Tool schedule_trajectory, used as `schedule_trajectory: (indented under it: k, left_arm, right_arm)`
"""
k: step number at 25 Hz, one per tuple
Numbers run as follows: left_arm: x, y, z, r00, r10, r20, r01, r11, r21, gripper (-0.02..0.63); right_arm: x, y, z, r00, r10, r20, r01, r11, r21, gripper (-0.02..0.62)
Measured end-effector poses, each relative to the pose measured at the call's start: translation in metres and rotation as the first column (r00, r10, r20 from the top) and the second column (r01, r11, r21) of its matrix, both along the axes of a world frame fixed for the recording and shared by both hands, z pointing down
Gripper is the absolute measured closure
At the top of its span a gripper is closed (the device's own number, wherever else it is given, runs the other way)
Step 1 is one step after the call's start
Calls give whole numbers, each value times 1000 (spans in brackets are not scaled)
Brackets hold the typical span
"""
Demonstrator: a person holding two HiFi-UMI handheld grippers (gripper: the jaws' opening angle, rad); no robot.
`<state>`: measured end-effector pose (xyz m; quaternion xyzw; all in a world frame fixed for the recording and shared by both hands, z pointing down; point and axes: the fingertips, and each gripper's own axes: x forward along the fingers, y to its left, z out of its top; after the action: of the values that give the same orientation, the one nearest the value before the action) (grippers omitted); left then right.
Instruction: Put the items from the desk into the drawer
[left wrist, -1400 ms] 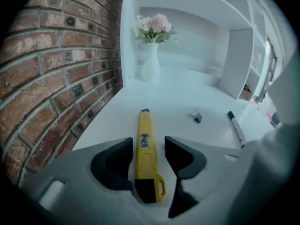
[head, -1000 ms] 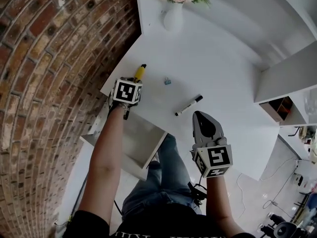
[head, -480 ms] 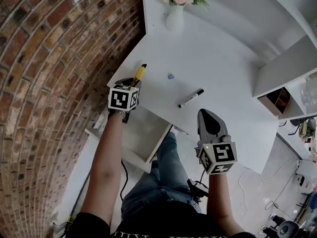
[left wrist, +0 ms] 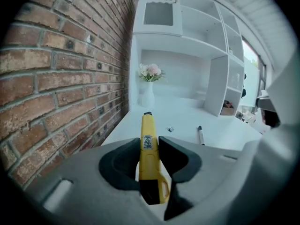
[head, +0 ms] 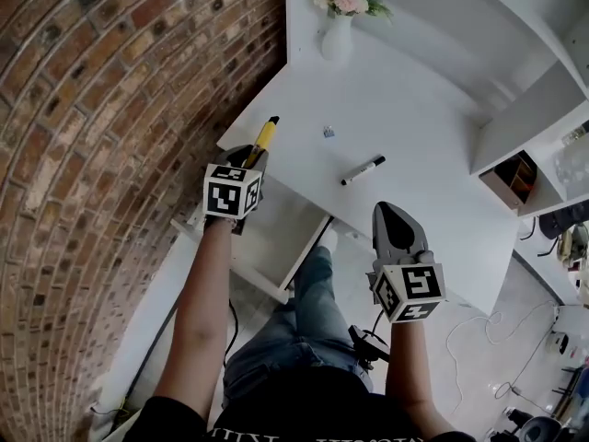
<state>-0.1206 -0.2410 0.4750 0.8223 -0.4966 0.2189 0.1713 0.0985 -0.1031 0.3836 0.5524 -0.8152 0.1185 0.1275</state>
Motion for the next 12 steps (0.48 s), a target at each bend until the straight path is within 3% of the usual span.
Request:
schedule_trajectory:
  k: [12]
  left_arm:
    - [-45, 66, 17, 998, -55, 19, 55, 998, -24, 485]
  right_arm:
    - [-29, 16, -3, 998, -65, -9, 65, 998, 5, 589]
